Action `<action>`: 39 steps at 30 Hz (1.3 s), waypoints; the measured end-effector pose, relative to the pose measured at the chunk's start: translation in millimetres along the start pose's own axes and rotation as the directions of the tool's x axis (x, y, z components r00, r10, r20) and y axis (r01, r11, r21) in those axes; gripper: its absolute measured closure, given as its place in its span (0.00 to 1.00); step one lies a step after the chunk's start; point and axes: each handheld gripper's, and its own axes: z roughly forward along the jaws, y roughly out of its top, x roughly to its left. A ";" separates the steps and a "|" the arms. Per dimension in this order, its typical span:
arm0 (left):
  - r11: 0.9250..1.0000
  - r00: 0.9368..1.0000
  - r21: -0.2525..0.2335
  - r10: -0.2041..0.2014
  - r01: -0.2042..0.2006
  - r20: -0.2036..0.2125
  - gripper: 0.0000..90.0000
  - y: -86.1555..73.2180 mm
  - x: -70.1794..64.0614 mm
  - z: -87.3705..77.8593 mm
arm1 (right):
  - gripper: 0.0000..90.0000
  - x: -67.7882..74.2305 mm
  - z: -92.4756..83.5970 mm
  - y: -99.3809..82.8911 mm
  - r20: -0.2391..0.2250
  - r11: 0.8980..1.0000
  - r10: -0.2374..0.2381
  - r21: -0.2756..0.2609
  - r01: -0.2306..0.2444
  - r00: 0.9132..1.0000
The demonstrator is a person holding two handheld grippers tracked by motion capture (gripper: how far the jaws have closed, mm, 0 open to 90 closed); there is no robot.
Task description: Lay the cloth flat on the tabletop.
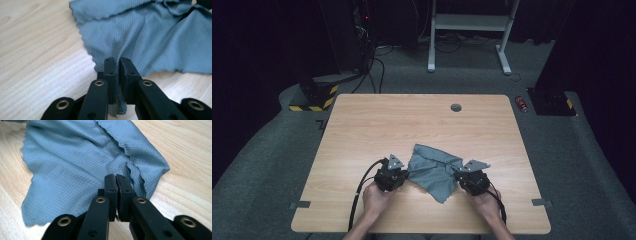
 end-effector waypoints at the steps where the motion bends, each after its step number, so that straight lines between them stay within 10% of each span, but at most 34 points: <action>1: 1.000 1.000 -0.001 -0.004 0.004 0.002 0.90 -1.0 0.3 0.2 | 0.93 -0.2 -0.3 -1.3 0.003 1.000 0.001 -0.009 -0.001 1.000; 8: 1.000 1.000 -0.010 -0.027 0.027 -0.012 0.77 1.5 3.0 4.0 | 0.81 15.4 -11.2 4.7 -0.038 0.996 -0.006 -0.089 0.003 0.999; 25: 0.999 0.993 0.030 -0.031 0.035 -0.112 0.65 7.9 14.1 31.8 | 0.71 38.1 18.7 -5.1 -0.106 0.999 -0.044 0.020 0.046 0.993; 39: 0.998 0.998 0.065 0.027 -0.023 -0.052 1.00 13.8 15.9 33.9 | 0.98 39.8 13.7 -7.4 -0.082 0.993 -0.114 0.036 0.117 0.990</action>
